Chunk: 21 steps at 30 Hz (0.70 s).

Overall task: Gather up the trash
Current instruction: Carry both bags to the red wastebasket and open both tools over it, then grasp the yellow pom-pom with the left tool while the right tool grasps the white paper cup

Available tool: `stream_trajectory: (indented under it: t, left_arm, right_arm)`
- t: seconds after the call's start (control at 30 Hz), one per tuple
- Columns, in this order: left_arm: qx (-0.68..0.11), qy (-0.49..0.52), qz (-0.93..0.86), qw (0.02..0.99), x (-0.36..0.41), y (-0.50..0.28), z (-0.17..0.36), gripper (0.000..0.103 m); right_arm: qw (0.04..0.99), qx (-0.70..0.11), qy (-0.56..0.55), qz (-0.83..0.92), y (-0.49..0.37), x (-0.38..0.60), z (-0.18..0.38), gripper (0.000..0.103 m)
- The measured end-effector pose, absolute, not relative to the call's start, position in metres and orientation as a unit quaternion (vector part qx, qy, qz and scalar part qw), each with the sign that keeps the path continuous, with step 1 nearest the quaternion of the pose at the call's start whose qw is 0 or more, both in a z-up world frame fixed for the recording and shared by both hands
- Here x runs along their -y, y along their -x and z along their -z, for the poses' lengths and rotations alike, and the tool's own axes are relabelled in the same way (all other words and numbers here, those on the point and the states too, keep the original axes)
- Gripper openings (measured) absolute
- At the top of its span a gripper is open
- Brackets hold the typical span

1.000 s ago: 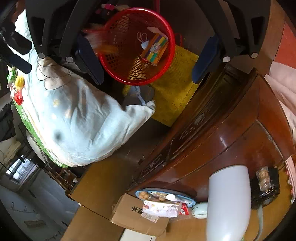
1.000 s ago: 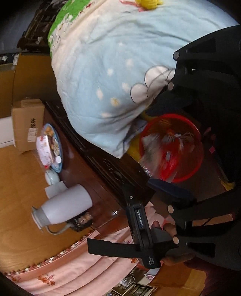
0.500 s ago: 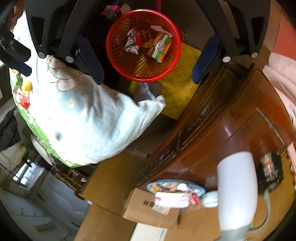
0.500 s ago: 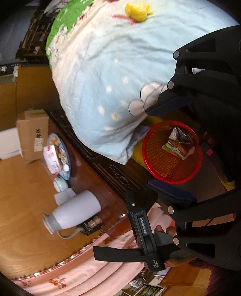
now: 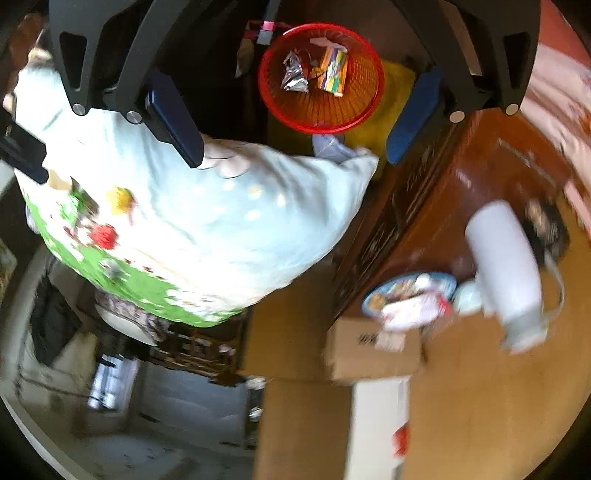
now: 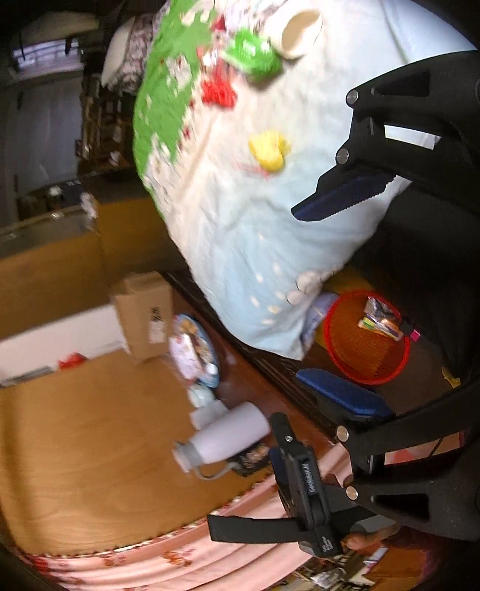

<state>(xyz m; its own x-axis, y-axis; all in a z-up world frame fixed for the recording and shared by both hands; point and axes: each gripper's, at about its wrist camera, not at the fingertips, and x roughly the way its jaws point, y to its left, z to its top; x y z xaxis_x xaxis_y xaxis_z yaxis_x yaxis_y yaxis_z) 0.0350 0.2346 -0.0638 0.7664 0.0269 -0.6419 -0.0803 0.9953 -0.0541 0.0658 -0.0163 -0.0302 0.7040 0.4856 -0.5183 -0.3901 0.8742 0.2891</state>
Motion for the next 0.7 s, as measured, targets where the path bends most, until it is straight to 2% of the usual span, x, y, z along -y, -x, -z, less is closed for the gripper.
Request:
stream_trajectory:
  t: [0.07, 0.3, 0.7]
  left_arm:
    - [-0.331, 0.009, -0.02, 0.943, -0.207, -0.03, 0.053, 0.097]
    - [-0.332, -0.049, 0.032, 0.941, -0.124, -0.046, 0.046, 0.097]
    - [-0.418, -0.09, 0.114, 0.897, -0.014, -0.163, 0.114, 0.097]
  right_arm:
    - [0.927, -0.285, -0.09, -0.226, -0.057, 0.038, 0.025, 0.088]
    - [0.94, -0.27, -0.128, -0.164, -0.05, 0.117, 0.032, 0.092]
    - [0.914, -0.344, -0.216, -0.007, -0.097, 0.24, 0.12, 0.092]
